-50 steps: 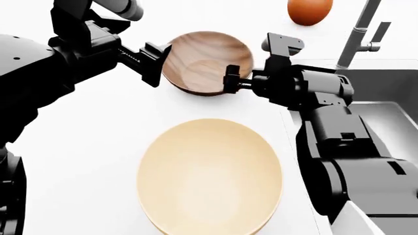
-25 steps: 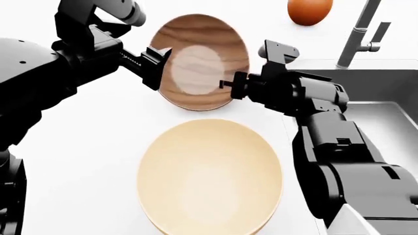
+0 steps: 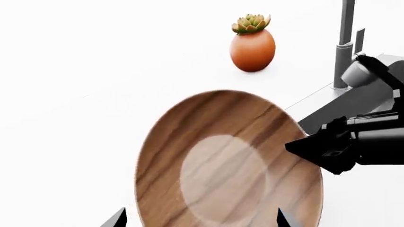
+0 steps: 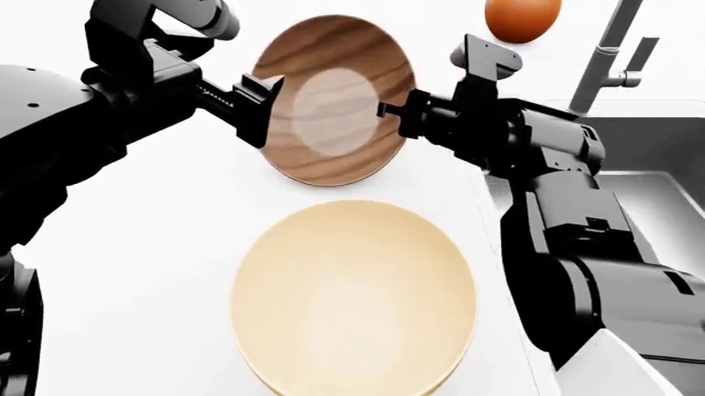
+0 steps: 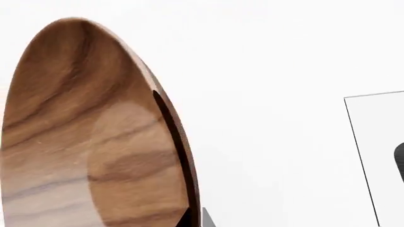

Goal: Stack the bowls in the sink.

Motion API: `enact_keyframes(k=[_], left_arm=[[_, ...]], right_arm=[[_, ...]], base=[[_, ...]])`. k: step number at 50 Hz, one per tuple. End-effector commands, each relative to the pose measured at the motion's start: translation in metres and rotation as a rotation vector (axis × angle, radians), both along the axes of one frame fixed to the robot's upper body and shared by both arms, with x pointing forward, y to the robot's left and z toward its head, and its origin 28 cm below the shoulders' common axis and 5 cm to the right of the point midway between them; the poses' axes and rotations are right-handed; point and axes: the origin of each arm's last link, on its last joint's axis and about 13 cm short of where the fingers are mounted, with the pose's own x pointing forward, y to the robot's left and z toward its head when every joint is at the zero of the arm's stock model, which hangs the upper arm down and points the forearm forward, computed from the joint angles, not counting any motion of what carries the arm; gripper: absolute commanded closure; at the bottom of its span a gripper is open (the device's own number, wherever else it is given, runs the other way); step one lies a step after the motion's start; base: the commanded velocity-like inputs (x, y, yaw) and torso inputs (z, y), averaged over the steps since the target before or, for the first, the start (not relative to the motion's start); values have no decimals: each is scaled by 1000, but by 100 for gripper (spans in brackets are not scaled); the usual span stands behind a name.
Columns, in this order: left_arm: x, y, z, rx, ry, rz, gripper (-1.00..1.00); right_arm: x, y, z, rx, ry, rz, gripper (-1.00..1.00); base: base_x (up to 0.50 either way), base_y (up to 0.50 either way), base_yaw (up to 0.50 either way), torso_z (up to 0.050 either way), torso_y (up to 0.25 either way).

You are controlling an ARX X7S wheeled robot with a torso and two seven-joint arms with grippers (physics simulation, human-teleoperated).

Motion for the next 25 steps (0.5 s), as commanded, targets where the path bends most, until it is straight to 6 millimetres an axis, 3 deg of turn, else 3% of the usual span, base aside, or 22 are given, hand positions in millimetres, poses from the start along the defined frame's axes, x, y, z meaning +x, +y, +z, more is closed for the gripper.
enact_keyframes(k=[1, 20, 25], left_arm=[[-2, 2, 4, -24, -19, 7, -100], [-12, 2, 10, -71, -45, -49, -100], [-26, 3, 12, -67, -14, -168, -100]], right_arm=[[3, -7, 14, 24, -69, -32, 100], [8, -19, 35, 207, -205, -173, 100], [7, -24, 39, 234, -225, -225, 100]], base=[[0, 0, 0, 0, 0], [0, 0, 0, 0, 0], [0, 0, 0, 0, 0]])
